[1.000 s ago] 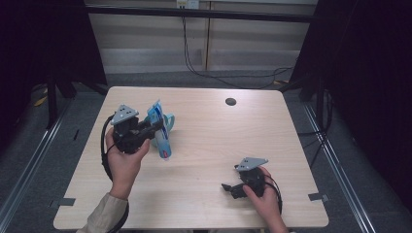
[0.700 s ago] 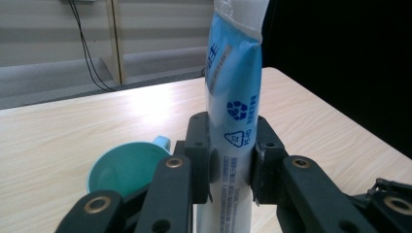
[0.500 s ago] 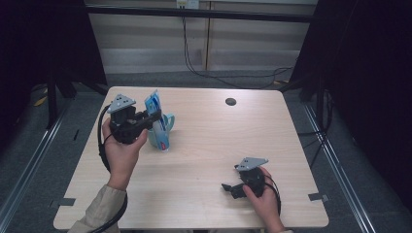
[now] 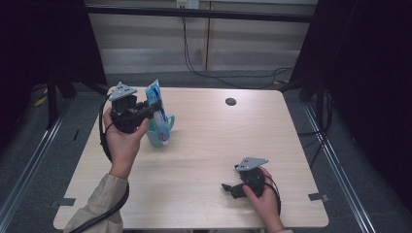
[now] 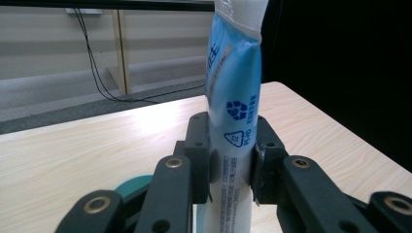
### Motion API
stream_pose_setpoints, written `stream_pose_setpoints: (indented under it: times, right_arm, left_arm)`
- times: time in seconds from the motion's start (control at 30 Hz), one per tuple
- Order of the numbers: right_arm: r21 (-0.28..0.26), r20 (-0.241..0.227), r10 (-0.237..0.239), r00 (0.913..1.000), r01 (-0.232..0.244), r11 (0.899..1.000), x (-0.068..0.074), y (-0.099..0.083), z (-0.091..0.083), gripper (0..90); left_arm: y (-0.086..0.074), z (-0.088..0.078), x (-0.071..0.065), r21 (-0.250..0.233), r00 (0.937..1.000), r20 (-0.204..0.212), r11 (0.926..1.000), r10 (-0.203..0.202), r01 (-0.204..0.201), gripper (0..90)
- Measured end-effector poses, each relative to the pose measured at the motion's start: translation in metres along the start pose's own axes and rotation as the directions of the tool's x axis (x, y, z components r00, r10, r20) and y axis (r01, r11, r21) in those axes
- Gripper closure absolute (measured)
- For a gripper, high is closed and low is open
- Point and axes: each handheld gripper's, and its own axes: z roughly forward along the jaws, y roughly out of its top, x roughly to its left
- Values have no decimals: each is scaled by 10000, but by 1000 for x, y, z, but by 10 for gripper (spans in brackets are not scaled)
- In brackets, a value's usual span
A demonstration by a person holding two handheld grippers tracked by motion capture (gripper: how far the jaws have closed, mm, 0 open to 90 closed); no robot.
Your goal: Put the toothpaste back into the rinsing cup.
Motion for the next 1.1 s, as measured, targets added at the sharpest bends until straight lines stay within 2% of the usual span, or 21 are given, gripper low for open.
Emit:
stream_pose_setpoints:
  times: [0.4, 0.6, 1.1]
  right_arm:
    - [-1, 6, 7, 10000, -7, 10000, 0, 0, 0, 128]
    - [-8, 13, -13, 10000, 13, 10000, 0, 0, 0, 128]
    - [-11, 23, -17, 10000, 17, 10000, 0, 0, 0, 128]
  left_arm:
    - [3, 7, 9, -245, 9992, -361, 9995, -191, 182, 738]
    - [4, 12, 14, -170, 9994, -238, 9995, -261, 257, 738]
    - [10, 21, 25, -359, 9980, -441, 9984, -446, 431, 738]
